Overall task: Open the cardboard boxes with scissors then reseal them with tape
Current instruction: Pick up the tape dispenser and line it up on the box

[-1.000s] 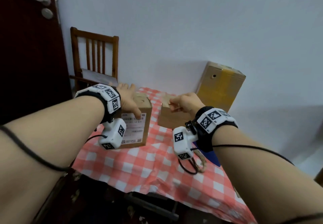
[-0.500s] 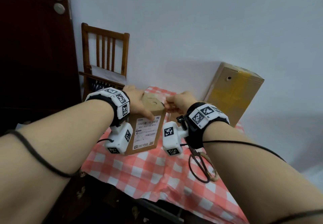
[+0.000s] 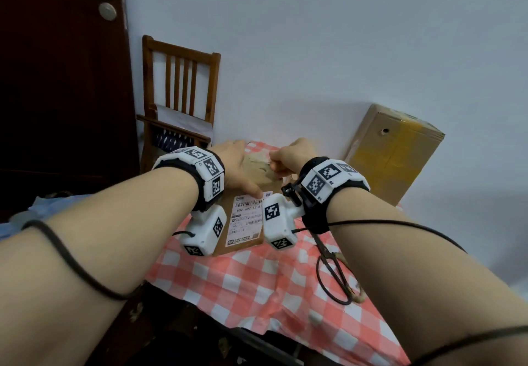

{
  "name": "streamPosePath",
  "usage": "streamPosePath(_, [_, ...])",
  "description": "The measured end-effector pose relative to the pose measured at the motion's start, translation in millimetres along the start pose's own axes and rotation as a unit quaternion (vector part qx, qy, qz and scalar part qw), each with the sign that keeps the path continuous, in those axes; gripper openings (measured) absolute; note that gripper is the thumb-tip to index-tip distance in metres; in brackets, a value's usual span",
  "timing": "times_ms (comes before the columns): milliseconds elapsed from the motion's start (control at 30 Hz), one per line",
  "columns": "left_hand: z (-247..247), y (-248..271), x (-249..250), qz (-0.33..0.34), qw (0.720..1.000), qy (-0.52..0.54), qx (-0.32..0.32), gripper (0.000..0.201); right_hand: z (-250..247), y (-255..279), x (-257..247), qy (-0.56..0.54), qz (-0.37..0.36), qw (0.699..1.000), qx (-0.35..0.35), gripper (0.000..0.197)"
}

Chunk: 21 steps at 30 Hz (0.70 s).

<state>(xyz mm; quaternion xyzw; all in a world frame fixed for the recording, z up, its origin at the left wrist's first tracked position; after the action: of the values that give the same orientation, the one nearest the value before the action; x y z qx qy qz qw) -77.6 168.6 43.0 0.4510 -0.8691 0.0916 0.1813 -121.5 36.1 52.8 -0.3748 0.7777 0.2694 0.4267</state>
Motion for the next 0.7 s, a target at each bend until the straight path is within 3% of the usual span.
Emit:
streamPosePath(300, [-0.2,1.7,1.8,0.028,1.000,0.002,-0.005,0.115,8.3,2.0,-6.4,0.077,0.011,0.997,0.009,0.020])
streamPosePath(500, [0.9,2.2,2.7,0.039,0.999,-0.005,-0.012,0.088,7.1,4.4,-9.7,0.122,0.025,0.992,-0.004,0.010])
streamPosePath(700, [2.2,-0.1,1.6,0.041,0.999,-0.021,-0.025,0.088,9.8,3.5,-11.4,0.124,0.025,0.992,-0.010,0.009])
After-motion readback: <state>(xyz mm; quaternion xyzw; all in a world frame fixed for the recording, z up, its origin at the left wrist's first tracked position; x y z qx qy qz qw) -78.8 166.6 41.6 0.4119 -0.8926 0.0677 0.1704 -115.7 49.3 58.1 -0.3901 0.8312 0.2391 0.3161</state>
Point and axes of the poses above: each hand's wrist, its own y-axis away from the middle knuckle, its own z-axis out of the palm, x = y × z, the point moved 6 cm from there along -y, towards the middle knuckle, and after that the axes turned 2 degrees about y, right-handed, at the moved point
